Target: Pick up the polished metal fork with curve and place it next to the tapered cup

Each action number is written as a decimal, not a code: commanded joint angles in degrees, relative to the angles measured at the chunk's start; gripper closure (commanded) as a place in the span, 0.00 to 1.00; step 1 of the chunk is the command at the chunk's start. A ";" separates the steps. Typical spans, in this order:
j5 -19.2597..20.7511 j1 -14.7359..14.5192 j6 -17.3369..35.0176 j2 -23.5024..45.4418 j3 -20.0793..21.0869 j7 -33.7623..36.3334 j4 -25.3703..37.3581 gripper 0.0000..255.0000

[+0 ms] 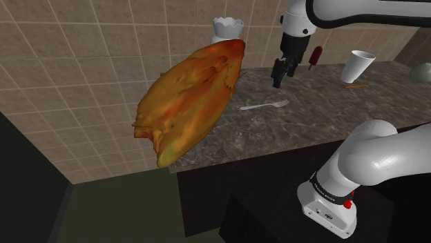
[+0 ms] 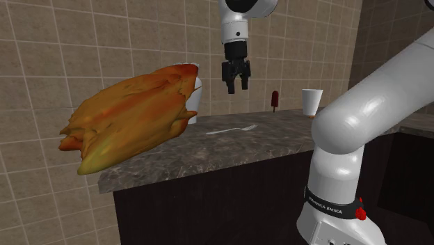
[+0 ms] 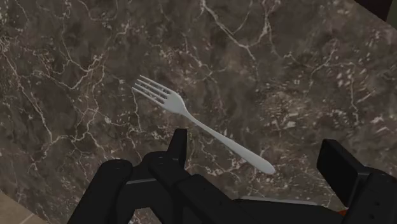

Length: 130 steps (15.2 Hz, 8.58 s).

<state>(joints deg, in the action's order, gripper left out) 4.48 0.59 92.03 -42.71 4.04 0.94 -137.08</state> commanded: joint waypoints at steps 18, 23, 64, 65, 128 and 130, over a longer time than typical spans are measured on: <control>11.22 -8.15 24.69 8.23 -24.37 -50.71 -13.82 0.00; 11.72 -8.01 27.90 9.49 -25.07 -50.67 -15.76 0.00; 8.73 -8.87 7.28 5.20 -21.32 -51.87 0.58 1.00; 8.62 -8.92 6.53 5.23 -21.20 -51.93 1.37 1.00; 20.24 -41.90 -4.05 19.61 -104.86 -110.74 55.80 1.00; 20.01 -40.59 -2.31 19.84 -104.32 -110.65 53.64 1.00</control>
<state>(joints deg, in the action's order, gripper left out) 24.69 -40.82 88.74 -23.08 -100.67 -109.77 -82.18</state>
